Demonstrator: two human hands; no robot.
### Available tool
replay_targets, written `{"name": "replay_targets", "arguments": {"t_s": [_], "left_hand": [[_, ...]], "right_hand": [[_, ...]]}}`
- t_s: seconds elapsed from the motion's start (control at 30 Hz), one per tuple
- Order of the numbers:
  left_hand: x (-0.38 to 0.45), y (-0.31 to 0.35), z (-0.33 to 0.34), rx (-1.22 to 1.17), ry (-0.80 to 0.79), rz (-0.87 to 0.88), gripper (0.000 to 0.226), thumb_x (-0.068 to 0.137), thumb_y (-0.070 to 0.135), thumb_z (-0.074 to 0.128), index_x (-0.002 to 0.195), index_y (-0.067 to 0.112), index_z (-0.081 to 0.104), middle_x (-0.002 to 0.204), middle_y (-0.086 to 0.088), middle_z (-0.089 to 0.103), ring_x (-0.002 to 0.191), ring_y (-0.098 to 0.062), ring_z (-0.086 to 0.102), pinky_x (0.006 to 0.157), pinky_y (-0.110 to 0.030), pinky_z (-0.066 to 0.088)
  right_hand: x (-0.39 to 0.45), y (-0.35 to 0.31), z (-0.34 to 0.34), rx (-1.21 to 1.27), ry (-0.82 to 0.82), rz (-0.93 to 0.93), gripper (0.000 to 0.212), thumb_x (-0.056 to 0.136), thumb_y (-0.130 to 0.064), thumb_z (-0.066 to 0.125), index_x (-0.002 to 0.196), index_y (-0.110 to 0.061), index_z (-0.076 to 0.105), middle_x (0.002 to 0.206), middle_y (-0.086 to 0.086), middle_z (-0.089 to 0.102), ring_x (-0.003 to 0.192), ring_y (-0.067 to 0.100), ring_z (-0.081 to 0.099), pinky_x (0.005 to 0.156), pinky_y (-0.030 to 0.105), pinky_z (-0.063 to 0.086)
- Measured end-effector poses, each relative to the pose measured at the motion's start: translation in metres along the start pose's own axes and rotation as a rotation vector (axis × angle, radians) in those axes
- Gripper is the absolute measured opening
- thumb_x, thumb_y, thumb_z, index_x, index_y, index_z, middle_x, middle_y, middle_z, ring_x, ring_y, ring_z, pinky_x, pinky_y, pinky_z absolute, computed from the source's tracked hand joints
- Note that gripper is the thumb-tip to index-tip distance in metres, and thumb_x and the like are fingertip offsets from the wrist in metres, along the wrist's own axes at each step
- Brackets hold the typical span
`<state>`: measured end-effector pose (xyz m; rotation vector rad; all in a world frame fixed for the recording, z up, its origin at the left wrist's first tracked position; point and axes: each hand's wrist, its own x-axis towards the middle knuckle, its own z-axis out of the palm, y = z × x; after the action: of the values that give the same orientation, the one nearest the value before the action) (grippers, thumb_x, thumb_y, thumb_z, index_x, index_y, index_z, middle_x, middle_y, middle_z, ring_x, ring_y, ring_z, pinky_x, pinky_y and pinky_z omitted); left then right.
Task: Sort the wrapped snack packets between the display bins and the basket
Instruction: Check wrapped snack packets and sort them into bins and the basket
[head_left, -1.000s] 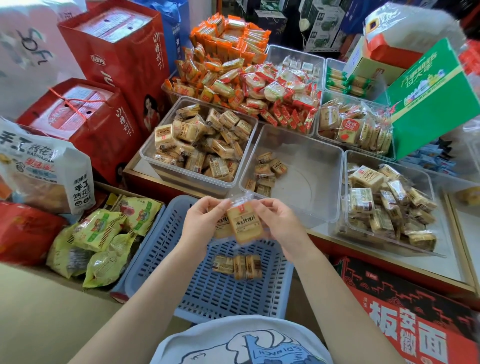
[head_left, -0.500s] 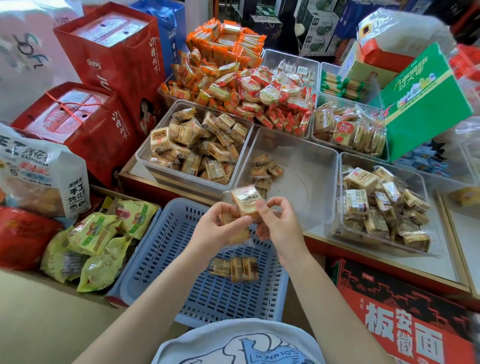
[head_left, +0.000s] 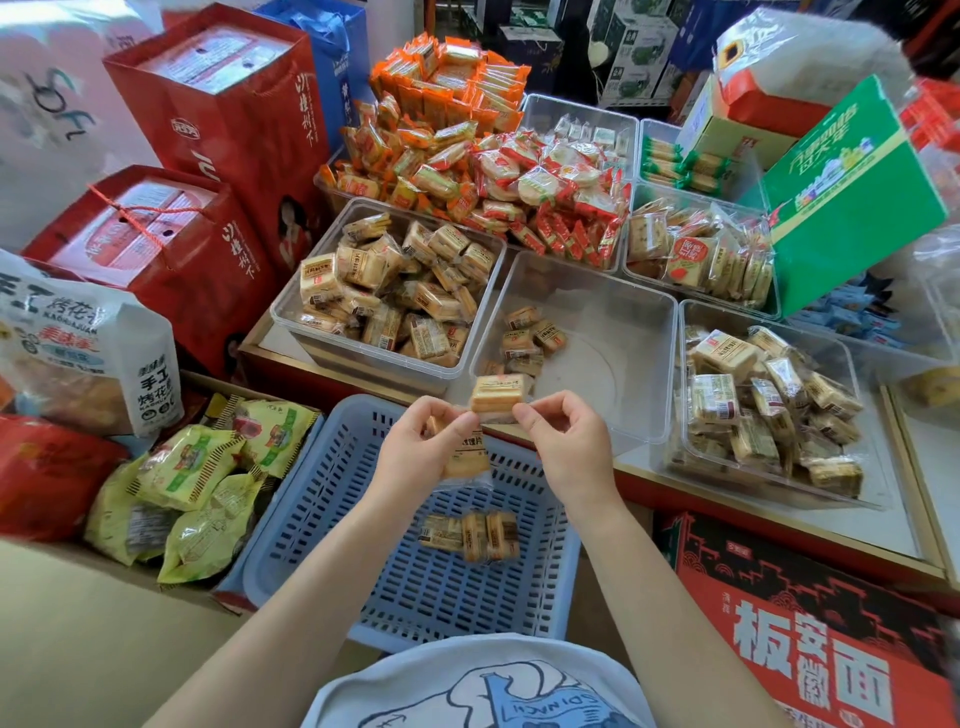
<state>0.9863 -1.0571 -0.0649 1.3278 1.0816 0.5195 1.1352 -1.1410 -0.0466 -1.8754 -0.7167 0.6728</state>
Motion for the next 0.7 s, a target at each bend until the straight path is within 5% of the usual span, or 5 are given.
{"name": "replay_targets", "arguments": {"t_s": [0.1, 0.2, 0.43, 0.53, 0.7], "left_hand": [[0.005, -0.005, -0.006, 0.024, 0.060, -0.004, 0.028, 0.088, 0.048, 0.075, 0.098, 0.024, 0.064, 0.098, -0.013, 0.066, 0.089, -0.035, 0.065, 0.077, -0.043, 0.057], [0.009, -0.004, -0.013, 0.138, 0.037, 0.031, 0.033, 0.084, 0.055, 0.075, 0.102, 0.034, 0.058, 0.111, -0.009, 0.062, 0.092, -0.025, 0.063, 0.073, -0.030, 0.052], [0.003, 0.004, -0.010, 0.318, -0.192, 0.166, 0.037, 0.081, 0.049, 0.079, 0.108, 0.036, 0.057, 0.112, 0.006, 0.054, 0.088, -0.009, 0.057, 0.069, -0.010, 0.046], [0.002, -0.001, -0.006, 0.244, -0.247, 0.144, 0.038, 0.081, 0.063, 0.072, 0.105, 0.035, 0.063, 0.108, -0.001, 0.065, 0.095, -0.019, 0.066, 0.081, -0.023, 0.056], [-0.002, 0.003, -0.004, 0.036, -0.207, 0.073, 0.027, 0.095, 0.042, 0.065, 0.108, 0.018, 0.069, 0.102, -0.013, 0.074, 0.096, -0.029, 0.072, 0.087, -0.048, 0.058]], "right_hand": [[0.006, 0.001, -0.003, -0.062, 0.000, -0.040, 0.017, 0.096, -0.029, 0.069, 0.087, -0.015, 0.065, 0.101, 0.001, 0.062, 0.091, 0.003, 0.059, 0.082, 0.015, 0.048], [0.006, 0.002, -0.005, -0.021, -0.053, 0.000, 0.018, 0.098, -0.028, 0.067, 0.088, -0.013, 0.067, 0.102, 0.002, 0.066, 0.097, 0.014, 0.063, 0.088, 0.028, 0.052], [0.003, -0.002, 0.004, -0.075, -0.137, 0.094, 0.026, 0.099, -0.027, 0.063, 0.090, -0.003, 0.065, 0.078, 0.011, 0.063, 0.072, 0.016, 0.056, 0.069, 0.035, 0.052], [0.001, -0.004, 0.006, -0.017, -0.144, 0.132, 0.025, 0.100, -0.024, 0.062, 0.091, 0.000, 0.063, 0.072, 0.008, 0.061, 0.066, 0.017, 0.056, 0.065, 0.035, 0.051], [-0.003, -0.009, 0.003, 0.258, -0.258, 0.209, 0.025, 0.100, -0.025, 0.064, 0.104, -0.001, 0.060, 0.082, 0.011, 0.063, 0.074, 0.021, 0.062, 0.076, 0.041, 0.056]]}}
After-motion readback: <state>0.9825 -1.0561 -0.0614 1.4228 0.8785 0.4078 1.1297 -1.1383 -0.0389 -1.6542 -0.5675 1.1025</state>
